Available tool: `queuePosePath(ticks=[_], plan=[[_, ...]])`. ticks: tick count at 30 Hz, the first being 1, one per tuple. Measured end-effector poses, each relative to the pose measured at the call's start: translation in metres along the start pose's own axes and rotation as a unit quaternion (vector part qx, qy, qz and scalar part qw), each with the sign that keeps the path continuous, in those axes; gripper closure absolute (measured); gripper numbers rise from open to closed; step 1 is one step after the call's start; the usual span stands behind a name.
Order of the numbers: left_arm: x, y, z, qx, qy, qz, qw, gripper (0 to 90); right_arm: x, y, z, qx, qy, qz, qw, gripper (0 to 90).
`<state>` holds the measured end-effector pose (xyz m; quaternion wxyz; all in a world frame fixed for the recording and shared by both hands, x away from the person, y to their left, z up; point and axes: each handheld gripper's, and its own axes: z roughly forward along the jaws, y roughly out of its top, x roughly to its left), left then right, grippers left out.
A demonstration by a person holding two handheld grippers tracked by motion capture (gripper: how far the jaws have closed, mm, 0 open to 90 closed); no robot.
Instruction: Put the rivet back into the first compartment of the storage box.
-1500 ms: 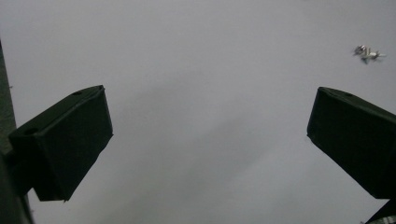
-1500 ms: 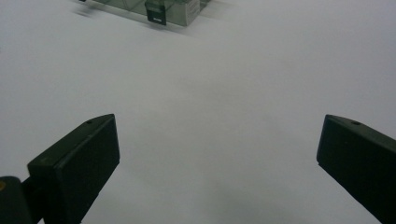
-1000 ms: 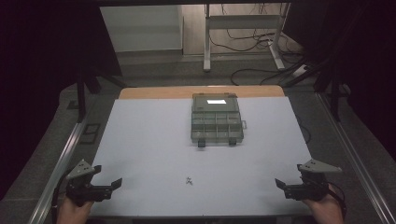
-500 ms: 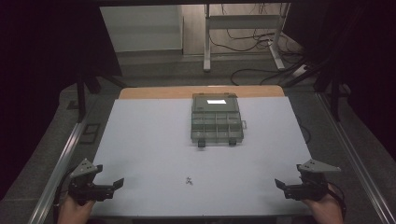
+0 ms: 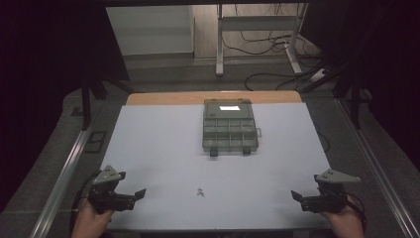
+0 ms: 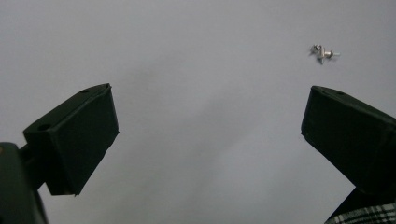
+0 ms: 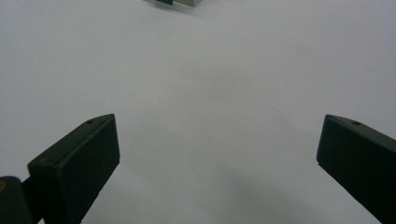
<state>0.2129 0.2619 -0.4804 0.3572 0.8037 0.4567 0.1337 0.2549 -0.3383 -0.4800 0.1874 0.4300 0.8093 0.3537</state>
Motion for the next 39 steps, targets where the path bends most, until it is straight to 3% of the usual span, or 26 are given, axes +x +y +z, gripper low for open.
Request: queuePosePath(ticks=[5,12,21,30,39], plan=[[-0.005,0.007,0.009,0.015,-0.006,0.012,0.9998,3.6,0.000,0.001,0.002,0.003,0.003,-0.001,1.0000,0.0],[-0.008,0.016,0.018,0.022,-0.019,0.002,0.9996,0.3,0.001,0.001,0.003,0.006,0.005,-0.002,1.0000,0.0],[-0.015,0.030,0.033,0.041,-0.027,0.022,0.9985,0.0,0.002,0.001,0.004,0.010,0.007,-0.006,0.9999,0.0],[-0.029,0.050,0.059,0.074,-0.037,0.056,0.9950,0.0,0.002,0.001,0.005,0.014,0.008,-0.008,0.9998,0.0],[-0.041,0.066,0.081,0.088,-0.074,0.075,0.9905,0.0,0.003,0.001,0.006,0.018,0.011,-0.013,0.9997,0.0]])
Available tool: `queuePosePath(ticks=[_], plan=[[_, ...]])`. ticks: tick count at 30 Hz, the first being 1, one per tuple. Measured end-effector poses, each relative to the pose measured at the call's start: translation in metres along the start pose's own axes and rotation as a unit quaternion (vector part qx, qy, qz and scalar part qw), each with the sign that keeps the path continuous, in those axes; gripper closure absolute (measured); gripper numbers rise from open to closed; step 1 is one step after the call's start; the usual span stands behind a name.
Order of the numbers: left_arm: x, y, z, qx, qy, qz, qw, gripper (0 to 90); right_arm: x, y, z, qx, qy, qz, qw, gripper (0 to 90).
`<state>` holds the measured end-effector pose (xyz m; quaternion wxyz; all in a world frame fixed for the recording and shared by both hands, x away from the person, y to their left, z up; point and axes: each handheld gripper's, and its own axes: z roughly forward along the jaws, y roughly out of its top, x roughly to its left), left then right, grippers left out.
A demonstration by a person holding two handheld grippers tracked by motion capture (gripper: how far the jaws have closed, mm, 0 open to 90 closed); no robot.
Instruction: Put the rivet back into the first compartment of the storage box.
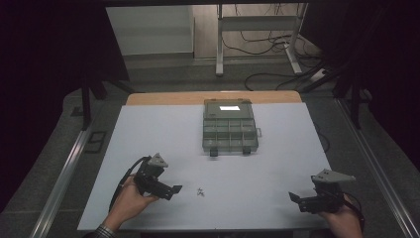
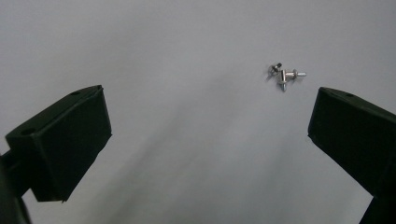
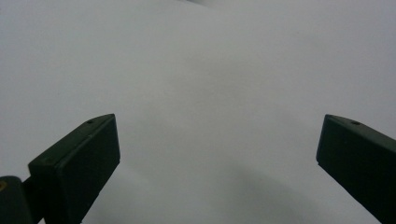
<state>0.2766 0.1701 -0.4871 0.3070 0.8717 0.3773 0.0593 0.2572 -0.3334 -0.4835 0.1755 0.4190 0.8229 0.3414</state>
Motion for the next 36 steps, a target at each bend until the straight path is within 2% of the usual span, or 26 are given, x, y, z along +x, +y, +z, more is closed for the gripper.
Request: queuePosePath(ticks=[8,15,23,31,32,36], plan=[[-0.003,0.017,0.015,0.017,-0.018,0.017,0.9995,0.0,0.000,0.000,0.000,0.004,0.001,-0.003,1.0000,0.1],[-0.009,0.031,0.029,0.028,-0.023,0.034,0.9988,1.3,0.001,0.000,0.001,0.006,0.003,-0.005,1.0000,0.3],[-0.017,0.044,0.047,0.047,-0.020,0.051,0.9974,5.8,0.002,-0.001,0.002,0.014,0.003,-0.012,0.9998,0.3],[-0.024,0.050,0.060,0.059,-0.031,0.065,0.9956,17.1,0.001,-0.001,0.002,0.012,0.004,-0.011,0.9999,0.3],[-0.023,0.051,0.060,0.072,-0.028,0.084,0.9935,17.1,0.001,-0.001,0.002,0.012,0.004,-0.011,0.9999,0.3],[-0.027,0.053,0.066,0.083,-0.031,0.096,0.9915,27.4,0.002,-0.001,0.002,0.013,0.005,-0.012,0.9998,0.3]])
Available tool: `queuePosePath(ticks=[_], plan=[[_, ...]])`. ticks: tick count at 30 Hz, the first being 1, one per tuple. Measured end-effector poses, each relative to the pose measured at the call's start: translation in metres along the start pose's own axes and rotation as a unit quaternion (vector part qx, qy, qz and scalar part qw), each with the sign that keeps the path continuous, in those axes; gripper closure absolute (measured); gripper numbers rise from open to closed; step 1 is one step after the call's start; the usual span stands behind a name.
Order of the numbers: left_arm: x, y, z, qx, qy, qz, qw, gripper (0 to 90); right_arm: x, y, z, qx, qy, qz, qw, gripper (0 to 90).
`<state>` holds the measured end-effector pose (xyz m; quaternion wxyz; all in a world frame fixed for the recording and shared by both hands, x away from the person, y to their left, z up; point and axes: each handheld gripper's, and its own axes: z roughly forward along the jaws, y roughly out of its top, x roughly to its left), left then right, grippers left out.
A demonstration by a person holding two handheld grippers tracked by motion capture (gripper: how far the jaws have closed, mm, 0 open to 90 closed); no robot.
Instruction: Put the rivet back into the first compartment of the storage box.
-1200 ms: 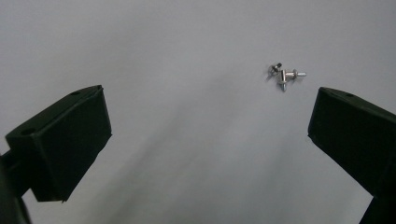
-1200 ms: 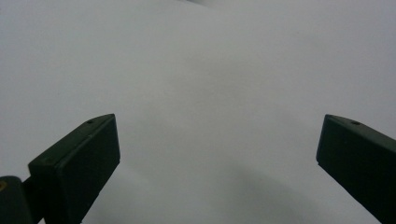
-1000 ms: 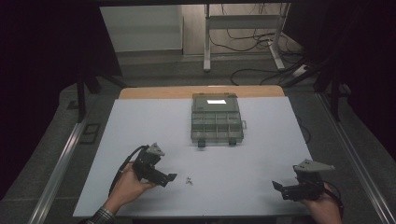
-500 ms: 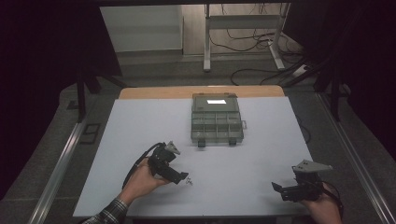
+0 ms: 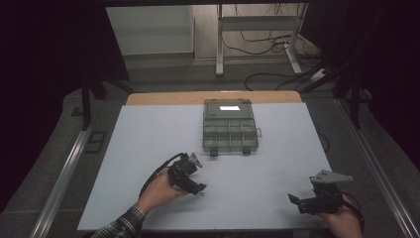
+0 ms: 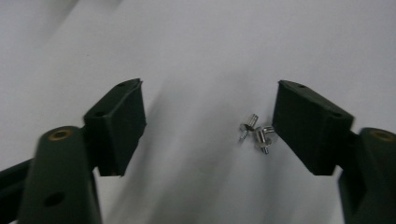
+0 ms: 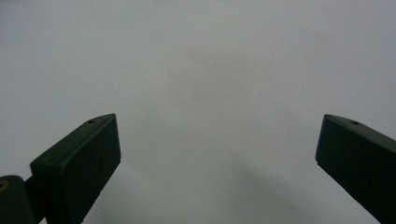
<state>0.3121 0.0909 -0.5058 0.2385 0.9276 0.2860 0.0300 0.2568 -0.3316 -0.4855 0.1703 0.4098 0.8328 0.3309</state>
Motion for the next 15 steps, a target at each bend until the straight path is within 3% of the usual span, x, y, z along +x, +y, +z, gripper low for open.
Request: queuePosePath(ticks=[6,7,15], plan=[[-0.0042,0.0014,0.0015,0.010,0.001,0.012,0.9999,38.8,0.0001,-0.0001,-0.0001,0.000,0.000,-0.001,1.0000,0.3],[-0.0044,0.0012,0.0016,0.012,-0.003,0.012,0.9998,45.4,0.0003,-0.0001,0.0000,0.000,0.000,-0.001,1.0000,0.3],[-0.0072,0.0013,0.0035,0.025,-0.020,0.025,0.9992,61.5,0.0008,-0.0001,0.0004,0.002,0.000,-0.004,1.0000,0.3]])
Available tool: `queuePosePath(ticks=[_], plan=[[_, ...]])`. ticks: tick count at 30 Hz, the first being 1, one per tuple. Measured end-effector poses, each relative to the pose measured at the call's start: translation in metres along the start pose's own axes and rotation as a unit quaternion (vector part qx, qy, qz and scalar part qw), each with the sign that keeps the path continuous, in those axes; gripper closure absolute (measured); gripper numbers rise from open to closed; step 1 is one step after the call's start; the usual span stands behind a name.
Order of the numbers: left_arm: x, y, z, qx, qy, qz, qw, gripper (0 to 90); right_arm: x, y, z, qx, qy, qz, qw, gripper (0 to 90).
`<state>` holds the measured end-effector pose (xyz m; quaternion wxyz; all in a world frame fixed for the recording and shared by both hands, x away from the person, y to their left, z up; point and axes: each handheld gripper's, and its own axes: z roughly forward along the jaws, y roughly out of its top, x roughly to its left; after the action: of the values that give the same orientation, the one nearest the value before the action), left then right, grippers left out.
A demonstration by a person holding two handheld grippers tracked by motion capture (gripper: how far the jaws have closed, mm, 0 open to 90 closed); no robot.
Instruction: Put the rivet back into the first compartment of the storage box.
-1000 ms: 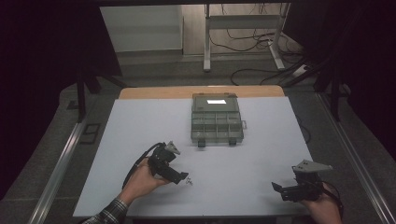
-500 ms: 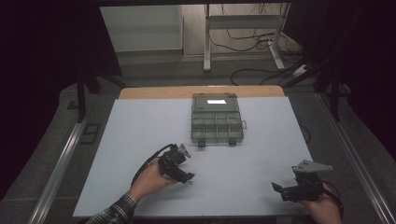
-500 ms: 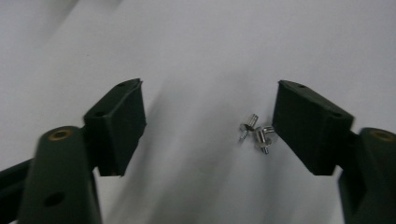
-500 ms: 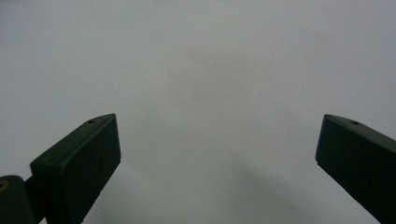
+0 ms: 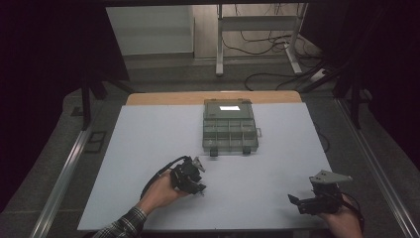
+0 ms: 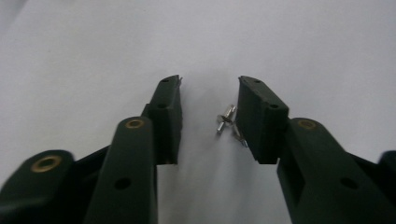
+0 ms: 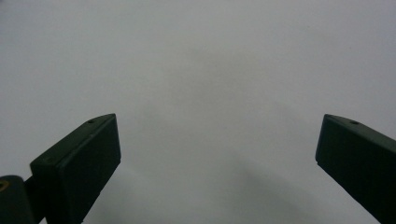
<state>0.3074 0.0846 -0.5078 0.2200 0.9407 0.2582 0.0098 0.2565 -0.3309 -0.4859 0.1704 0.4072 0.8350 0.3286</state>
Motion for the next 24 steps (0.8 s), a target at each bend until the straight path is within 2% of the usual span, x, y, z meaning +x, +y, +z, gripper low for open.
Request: queuePosePath(ticks=[5,9,13,15,24], plan=[[-0.0035,0.0008,0.0027,0.012,0.000,0.012,0.9999,68.5,-0.0002,0.0004,-0.0011,-0.006,0.000,0.001,1.0000,0.3],[-0.0064,0.0014,0.0035,0.020,0.010,0.023,0.9995,72.8,-0.0005,0.0008,-0.0023,-0.010,-0.001,0.001,1.0000,0.3],[-0.0085,0.0016,0.0039,0.021,0.008,0.027,0.9994,81.0,-0.0003,0.0008,-0.0022,-0.011,-0.001,0.000,0.9999,0.3],[-0.0093,0.0023,0.0037,0.025,0.011,0.028,0.9992,82.0,-0.0003,0.0011,-0.0032,-0.013,-0.002,0.001,0.9999,0.3],[-0.0059,0.0024,0.0000,0.015,0.000,0.015,0.9998,83.3,-0.0019,0.0026,-0.0070,-0.039,0.003,0.010,0.9992,0.3]])
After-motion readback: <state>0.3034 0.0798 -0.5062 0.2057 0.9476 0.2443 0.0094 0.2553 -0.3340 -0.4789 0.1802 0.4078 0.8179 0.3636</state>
